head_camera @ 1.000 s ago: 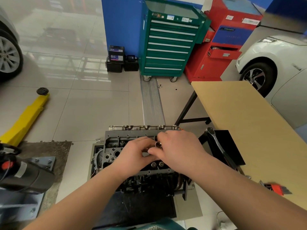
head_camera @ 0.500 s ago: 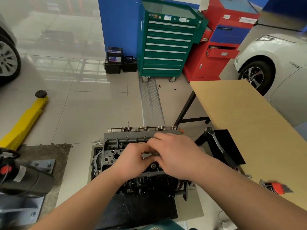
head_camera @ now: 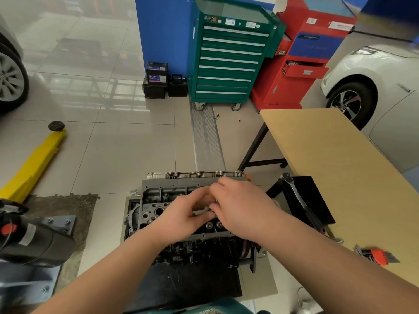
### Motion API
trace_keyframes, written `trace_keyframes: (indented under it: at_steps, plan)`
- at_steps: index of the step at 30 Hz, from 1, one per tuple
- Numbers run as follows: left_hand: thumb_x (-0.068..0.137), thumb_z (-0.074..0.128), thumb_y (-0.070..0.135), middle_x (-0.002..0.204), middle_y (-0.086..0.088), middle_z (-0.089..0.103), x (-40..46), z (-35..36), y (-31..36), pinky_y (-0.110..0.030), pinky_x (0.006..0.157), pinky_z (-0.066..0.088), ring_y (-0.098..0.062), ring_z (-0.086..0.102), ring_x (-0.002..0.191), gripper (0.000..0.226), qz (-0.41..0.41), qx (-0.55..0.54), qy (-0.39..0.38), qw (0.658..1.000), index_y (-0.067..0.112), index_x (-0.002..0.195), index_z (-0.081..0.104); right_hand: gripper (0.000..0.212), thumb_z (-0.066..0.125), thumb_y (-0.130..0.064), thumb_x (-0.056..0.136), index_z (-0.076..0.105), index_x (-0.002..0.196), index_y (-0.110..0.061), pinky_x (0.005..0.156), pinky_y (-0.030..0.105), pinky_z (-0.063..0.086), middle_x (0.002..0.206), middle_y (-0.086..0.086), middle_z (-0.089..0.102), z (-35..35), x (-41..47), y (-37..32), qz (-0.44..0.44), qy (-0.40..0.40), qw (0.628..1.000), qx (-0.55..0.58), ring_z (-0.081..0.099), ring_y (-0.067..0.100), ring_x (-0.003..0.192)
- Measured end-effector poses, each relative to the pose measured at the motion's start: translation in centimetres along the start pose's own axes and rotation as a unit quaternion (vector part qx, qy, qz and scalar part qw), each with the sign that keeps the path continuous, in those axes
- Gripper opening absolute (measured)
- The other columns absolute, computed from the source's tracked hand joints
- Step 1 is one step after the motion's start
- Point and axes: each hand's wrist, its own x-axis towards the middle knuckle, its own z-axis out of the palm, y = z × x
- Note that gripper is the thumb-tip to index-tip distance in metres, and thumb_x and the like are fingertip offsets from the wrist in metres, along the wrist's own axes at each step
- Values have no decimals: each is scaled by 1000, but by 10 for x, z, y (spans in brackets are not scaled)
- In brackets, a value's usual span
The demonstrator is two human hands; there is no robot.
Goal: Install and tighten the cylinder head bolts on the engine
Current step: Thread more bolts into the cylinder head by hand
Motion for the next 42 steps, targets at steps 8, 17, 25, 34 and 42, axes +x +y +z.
trace_keyframes:
  at_steps: [8,17,25,34,42]
  plan:
    - [96,76,11,101,15,78,6,-8,-6,-30,91,58,-8,74,100,19,-7,32,-11,999,25,108,78,20,61,-34,100,54,117,-27,77,35,53,111,-8,50,-4,-1,2,-57,-32,997,40,55,15,94]
    - [85,80,15,86,8,77,18,-15,-2,-38,75,60,-12,73,80,11,19,45,-11,999,23,92,78,41,51,-62,97,57,113,-25,67,34,43,105,-6,59,1,4,-4,-12,46,999,-15,58,18,91]
    - [81,87,15,84,13,72,24,-20,6,-23,75,51,-8,68,79,36,25,1,-21,999,45,88,70,47,45,-64,100,59,108,-20,66,37,43,98,0,63,0,5,-1,34,35,998,-50,61,23,90]
    - [90,84,18,100,8,78,29,-27,5,-30,93,57,-16,74,99,17,19,-18,-61,998,24,104,78,19,59,-39,101,56,109,-22,70,36,47,98,-8,48,-4,2,3,22,5,1000,20,55,18,90]
    - [91,79,13,91,4,76,25,-20,-2,-38,82,60,-19,73,88,10,29,30,-28,999,20,98,75,26,59,-40,99,50,122,-29,80,35,52,116,-8,52,3,-1,-1,12,-21,998,65,56,17,101]
